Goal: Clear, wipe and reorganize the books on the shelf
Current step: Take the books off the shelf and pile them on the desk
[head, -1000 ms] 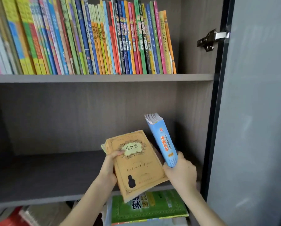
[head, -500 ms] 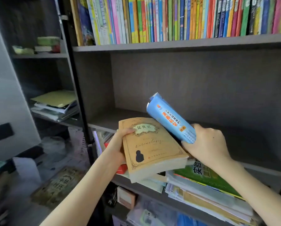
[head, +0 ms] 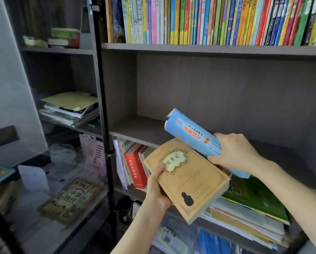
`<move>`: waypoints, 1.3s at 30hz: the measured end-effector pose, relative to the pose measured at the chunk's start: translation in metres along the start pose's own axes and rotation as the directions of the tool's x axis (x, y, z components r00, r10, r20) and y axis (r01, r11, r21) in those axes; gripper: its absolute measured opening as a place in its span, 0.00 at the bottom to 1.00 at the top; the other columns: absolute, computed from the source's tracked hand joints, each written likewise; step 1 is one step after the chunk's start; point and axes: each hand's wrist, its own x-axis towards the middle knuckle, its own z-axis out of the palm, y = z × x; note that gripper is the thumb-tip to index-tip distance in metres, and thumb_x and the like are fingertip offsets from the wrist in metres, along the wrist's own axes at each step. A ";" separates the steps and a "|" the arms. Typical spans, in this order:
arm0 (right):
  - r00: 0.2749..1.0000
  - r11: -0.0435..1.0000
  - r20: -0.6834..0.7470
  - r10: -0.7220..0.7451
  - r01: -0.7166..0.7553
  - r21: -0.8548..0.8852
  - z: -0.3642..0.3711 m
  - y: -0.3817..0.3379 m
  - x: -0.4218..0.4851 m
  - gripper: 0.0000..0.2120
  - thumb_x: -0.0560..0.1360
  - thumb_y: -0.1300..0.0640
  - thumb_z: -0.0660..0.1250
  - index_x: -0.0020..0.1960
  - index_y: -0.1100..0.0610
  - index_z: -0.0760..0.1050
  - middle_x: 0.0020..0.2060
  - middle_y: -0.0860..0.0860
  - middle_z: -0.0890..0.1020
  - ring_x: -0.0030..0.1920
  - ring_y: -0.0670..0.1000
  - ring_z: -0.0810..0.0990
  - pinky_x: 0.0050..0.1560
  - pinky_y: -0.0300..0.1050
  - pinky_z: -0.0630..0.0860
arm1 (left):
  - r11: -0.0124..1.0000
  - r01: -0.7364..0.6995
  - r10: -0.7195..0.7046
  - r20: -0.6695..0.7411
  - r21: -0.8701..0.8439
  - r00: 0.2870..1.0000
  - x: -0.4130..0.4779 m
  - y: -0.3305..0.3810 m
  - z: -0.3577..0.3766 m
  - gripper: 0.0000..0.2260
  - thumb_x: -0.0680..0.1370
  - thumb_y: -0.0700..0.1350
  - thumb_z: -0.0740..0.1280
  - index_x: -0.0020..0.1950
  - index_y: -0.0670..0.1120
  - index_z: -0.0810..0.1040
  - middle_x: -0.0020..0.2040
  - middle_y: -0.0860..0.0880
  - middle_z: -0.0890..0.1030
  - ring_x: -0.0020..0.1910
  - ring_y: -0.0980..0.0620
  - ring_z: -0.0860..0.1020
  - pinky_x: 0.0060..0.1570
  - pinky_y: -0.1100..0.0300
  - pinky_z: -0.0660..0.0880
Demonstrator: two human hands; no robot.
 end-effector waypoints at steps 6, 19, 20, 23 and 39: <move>0.964 0.955 -0.210 -0.162 0.099 -0.281 0.026 -0.023 -0.022 0.21 0.65 0.47 0.76 0.50 0.58 0.74 0.39 0.52 0.83 0.34 0.52 0.82 0.26 0.41 0.73 | 0.991 -0.121 0.120 -0.022 -0.060 0.993 0.002 -0.018 -0.009 0.24 0.70 0.48 0.68 0.63 0.40 0.77 0.57 0.36 0.81 0.56 0.36 0.79 0.58 0.42 0.73; 0.724 0.826 -0.399 -0.563 0.506 -0.248 0.023 -0.089 -0.042 0.28 0.49 0.53 0.83 0.42 0.67 0.78 0.23 0.56 0.77 0.21 0.54 0.76 0.21 0.37 0.64 | 0.880 -0.464 0.463 -0.033 -0.099 0.886 -0.069 0.000 -0.061 0.28 0.60 0.48 0.78 0.59 0.42 0.81 0.54 0.38 0.82 0.49 0.39 0.81 0.51 0.45 0.78; 0.700 0.807 -0.403 -0.589 0.540 -0.240 0.023 -0.099 -0.046 0.29 0.49 0.53 0.82 0.42 0.67 0.78 0.23 0.56 0.76 0.21 0.55 0.76 0.21 0.38 0.66 | 0.865 -0.491 0.490 -0.036 -0.103 0.871 -0.080 0.001 -0.070 0.31 0.58 0.48 0.80 0.59 0.42 0.81 0.56 0.39 0.81 0.51 0.39 0.81 0.54 0.44 0.77; 0.635 0.738 -0.394 -0.665 0.639 -0.215 0.026 -0.130 -0.067 0.28 0.51 0.54 0.81 0.44 0.69 0.77 0.23 0.58 0.75 0.22 0.56 0.75 0.21 0.42 0.69 | 0.818 -0.563 0.557 -0.089 -0.117 0.826 -0.119 -0.004 -0.100 0.32 0.60 0.49 0.78 0.63 0.43 0.79 0.61 0.38 0.78 0.56 0.39 0.78 0.62 0.41 0.69; 0.233 0.214 -0.393 -0.889 0.972 0.092 0.077 -0.338 -0.186 0.27 0.49 0.57 0.79 0.44 0.69 0.78 0.22 0.58 0.75 0.20 0.56 0.73 0.21 0.39 0.64 | 0.276 -0.958 0.777 -0.603 0.071 0.179 -0.371 -0.071 -0.216 0.16 0.65 0.50 0.74 0.49 0.42 0.86 0.48 0.40 0.84 0.43 0.42 0.84 0.40 0.47 0.81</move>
